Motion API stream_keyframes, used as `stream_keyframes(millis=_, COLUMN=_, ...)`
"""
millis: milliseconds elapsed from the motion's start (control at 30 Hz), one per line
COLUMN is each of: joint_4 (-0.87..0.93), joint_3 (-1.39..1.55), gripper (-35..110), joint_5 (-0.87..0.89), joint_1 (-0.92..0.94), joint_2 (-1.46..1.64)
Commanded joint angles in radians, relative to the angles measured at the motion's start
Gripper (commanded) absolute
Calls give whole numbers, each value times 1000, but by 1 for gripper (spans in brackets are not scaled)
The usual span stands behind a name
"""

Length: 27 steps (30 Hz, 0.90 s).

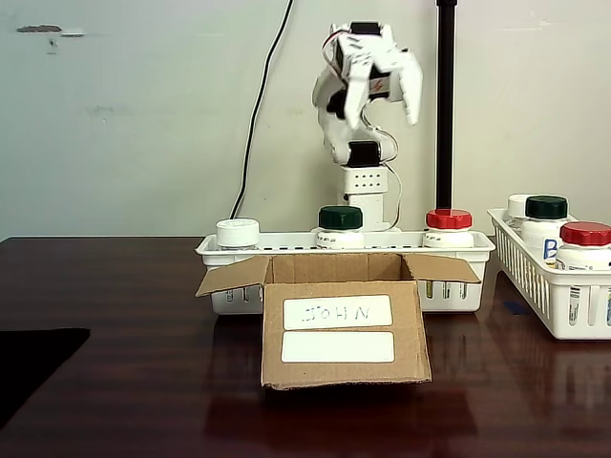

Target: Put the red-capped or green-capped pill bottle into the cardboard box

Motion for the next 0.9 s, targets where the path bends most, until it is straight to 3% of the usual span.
stream_keyframes(millis=0, joint_4=-117, joint_3=-189, gripper=66, joint_5=-26, joint_1=-78, joint_2=-199)
stream_keyframes(millis=400, joint_4=-442, joint_3=-426, gripper=66, joint_5=-37, joint_1=-206, joint_2=-634)
stream_keyframes(millis=867, joint_4=-511, joint_3=-680, gripper=66, joint_5=-34, joint_1=-279, joint_2=-974)
